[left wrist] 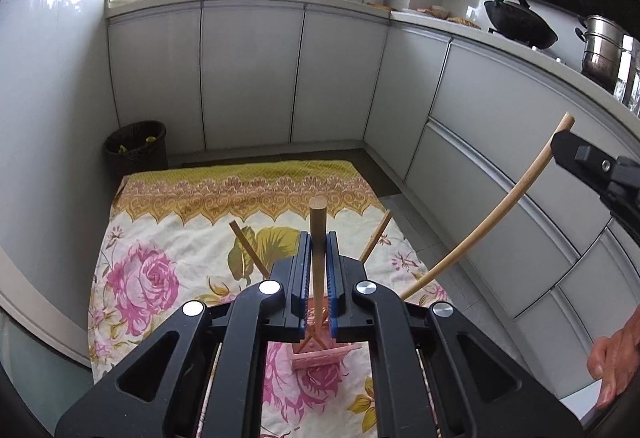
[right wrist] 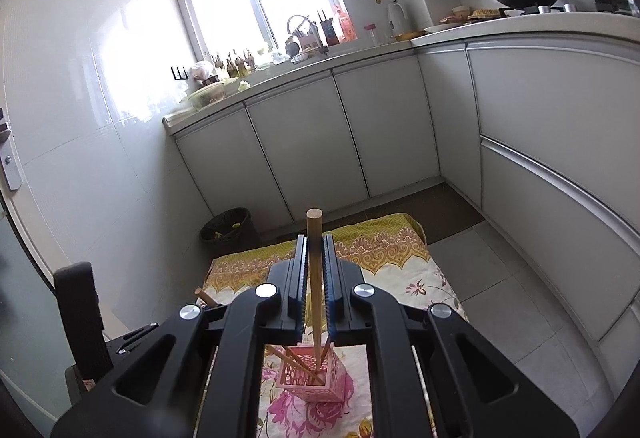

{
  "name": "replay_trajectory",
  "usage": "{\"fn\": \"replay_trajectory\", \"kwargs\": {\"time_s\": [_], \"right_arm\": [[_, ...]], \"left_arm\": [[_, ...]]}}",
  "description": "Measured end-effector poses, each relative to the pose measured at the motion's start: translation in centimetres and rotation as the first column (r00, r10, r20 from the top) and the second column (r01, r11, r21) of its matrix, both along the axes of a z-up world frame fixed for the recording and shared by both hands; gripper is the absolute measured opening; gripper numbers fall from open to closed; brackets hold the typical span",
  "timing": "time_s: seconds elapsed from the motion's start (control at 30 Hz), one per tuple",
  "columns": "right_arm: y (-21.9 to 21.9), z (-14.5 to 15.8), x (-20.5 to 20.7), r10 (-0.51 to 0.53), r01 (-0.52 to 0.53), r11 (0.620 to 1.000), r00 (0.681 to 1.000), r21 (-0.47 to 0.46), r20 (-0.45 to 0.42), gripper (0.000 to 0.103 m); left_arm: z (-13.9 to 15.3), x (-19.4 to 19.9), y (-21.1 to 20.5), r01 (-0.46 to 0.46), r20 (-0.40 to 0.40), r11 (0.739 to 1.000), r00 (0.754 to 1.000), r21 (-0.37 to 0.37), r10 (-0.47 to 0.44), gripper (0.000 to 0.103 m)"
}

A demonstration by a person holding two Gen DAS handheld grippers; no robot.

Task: Organize utensils
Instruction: 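Carry both chopsticks over the pink holder and open the left tool to drop its chopstick in, then open the right tool over the holder to drop its chopstick, then withdraw both tools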

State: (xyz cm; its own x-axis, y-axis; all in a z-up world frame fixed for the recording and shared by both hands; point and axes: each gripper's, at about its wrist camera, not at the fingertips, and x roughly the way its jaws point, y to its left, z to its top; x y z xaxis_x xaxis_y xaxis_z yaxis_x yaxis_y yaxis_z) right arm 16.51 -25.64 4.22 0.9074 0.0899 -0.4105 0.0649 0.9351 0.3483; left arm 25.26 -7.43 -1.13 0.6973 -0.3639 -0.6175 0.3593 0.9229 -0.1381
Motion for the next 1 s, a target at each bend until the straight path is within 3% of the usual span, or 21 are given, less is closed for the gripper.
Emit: {"fn": "replay_trajectory", "kwargs": {"time_s": [0.07,0.17,0.37,0.53,0.8,0.83,0.93,1.0], "right_arm": [[0.4,-1.0,0.9,0.006,-0.006,1.0,1.0,0.0,-0.018,0.008],[1.0,-2.2,2.0,0.014,-0.014,1.0,0.999,-0.003,-0.037,0.008],[2.7,-3.1,3.5,0.03,-0.031,0.999,0.998,-0.022,-0.046,0.008],[4.1,-3.4,4.2,0.042,-0.044,0.998,0.998,-0.051,-0.046,0.008],[6.0,-5.8,5.5,0.037,-0.049,0.994,0.991,-0.093,-0.125,0.009],[6.0,-5.9,5.4,0.031,-0.044,0.994,0.991,-0.097,-0.127,0.015],[5.8,-5.5,4.5,0.009,-0.017,0.997,0.995,-0.076,-0.101,0.048],[5.4,-4.9,3.5,-0.009,0.005,0.998,0.998,-0.056,-0.062,0.056]], "left_arm": [[-1.4,0.6,0.1,0.005,-0.041,1.0,0.999,0.002,-0.004,0.007],[-1.7,0.4,0.8,-0.004,-0.038,1.0,0.999,-0.023,0.003,0.012],[2.1,-1.9,3.9,-0.034,0.066,0.992,0.997,-0.118,0.042,0.016],[4.5,-4.0,6.7,-0.086,0.139,0.981,0.984,-0.172,0.11,0.026],[3.2,-4.4,7.8,-0.11,0.118,0.983,0.985,-0.146,0.128,0.033],[2.9,-4.3,7.8,-0.114,0.113,0.984,0.985,-0.136,0.13,0.037],[2.5,-4.4,7.9,-0.137,0.114,0.985,0.982,-0.108,0.149,0.043],[2.5,-4.6,7.9,-0.141,0.117,0.985,0.981,-0.1,0.152,0.048]]}}
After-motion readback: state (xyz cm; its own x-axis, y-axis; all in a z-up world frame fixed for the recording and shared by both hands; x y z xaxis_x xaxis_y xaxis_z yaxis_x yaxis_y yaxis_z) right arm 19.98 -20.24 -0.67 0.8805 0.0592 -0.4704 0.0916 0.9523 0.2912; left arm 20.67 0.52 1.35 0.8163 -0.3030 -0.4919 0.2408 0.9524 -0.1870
